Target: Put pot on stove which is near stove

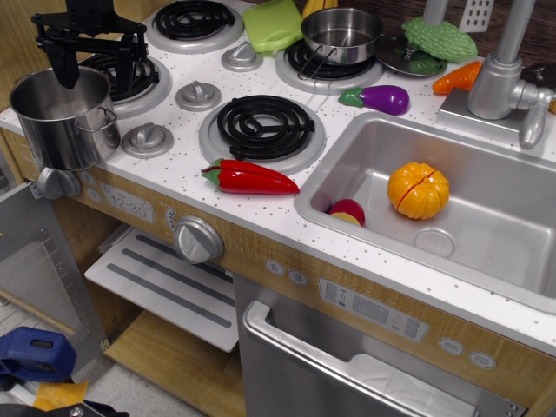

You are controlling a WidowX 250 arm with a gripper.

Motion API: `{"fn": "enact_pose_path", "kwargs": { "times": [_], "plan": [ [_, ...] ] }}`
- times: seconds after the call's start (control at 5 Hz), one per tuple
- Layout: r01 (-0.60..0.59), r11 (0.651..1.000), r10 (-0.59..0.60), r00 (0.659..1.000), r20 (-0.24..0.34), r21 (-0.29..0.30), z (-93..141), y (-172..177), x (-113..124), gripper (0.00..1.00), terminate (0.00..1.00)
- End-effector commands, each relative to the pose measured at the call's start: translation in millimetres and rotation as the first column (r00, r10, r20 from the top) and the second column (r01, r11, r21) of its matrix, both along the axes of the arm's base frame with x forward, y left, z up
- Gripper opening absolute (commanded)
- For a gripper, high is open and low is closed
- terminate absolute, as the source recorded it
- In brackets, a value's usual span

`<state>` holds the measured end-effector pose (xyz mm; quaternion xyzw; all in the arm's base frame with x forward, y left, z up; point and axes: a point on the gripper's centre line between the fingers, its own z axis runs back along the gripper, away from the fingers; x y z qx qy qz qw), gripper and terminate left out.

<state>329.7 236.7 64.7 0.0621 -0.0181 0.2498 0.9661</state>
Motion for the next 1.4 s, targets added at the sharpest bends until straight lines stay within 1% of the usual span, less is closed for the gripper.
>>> {"fn": "enact_pose_path", "kwargs": {
  "times": [0.0,0.4,0.6,0.8,1.0,1.2],
  "plan": [
    [-0.007,1.000,0.005,0.997,0.077,0.022,8.9,3.7,3.6,1.00,0.00],
    [-0.016,1.000,0.014,0.994,0.111,0.020,-4.5,5.1,4.2,1.00,0.00],
    [-0.020,0.999,0.014,0.992,0.122,0.042,-5.8,4.5,4.4,0.00,0.00],
    [-0.012,0.999,0.006,0.992,0.129,0.040,-9.6,7.4,5.0,0.00,0.00],
    [-0.010,0.999,0.004,0.992,0.129,0.051,-7.6,7.8,6.1,0.00,0.00],
    [0.015,0.997,-0.025,0.992,0.124,0.080,2.2,11.9,10.6,0.00,0.00]
  ]
}}
